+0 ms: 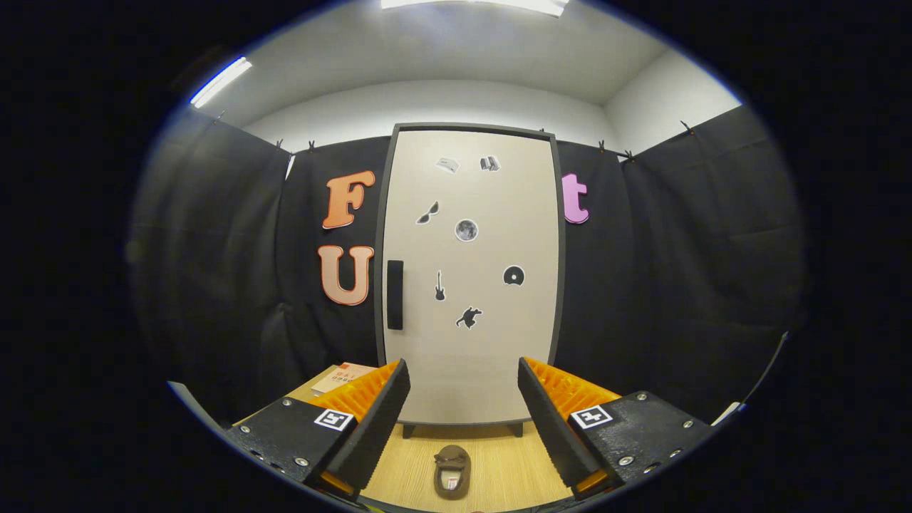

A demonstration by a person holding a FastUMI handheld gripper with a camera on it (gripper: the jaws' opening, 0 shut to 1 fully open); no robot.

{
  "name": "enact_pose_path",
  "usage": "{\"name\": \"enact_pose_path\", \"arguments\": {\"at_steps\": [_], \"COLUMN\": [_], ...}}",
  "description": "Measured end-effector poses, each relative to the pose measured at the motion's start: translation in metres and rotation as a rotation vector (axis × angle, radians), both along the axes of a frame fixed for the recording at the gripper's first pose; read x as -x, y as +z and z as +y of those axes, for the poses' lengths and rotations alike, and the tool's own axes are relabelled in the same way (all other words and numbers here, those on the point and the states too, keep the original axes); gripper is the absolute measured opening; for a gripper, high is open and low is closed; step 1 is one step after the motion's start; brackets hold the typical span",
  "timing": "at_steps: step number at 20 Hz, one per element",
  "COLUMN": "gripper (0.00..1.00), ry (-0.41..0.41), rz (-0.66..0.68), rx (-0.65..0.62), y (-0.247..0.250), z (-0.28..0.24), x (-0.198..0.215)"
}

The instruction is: Open the shoe cabinet door, grab the shoes and put them into the shoe cabinet, then close the shoe cabinet door.

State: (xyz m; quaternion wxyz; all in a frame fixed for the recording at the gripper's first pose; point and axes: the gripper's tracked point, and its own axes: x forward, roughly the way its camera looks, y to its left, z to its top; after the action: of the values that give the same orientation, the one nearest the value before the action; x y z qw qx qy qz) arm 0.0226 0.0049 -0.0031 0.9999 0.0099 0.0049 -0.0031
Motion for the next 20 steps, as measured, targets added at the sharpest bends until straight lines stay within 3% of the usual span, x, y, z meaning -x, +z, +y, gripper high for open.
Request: {"name": "enact_pose_path", "arguments": {"at_steps": [10, 20], "gripper": [0.95, 0.95], "ry": [0.052, 0.155], "rz": [0.002, -0.012], "rx": [-0.019, -0.032], "y": [0.005, 0.02], "z": [0.03, 0.093], "x": [-0.038, -0.134]}}
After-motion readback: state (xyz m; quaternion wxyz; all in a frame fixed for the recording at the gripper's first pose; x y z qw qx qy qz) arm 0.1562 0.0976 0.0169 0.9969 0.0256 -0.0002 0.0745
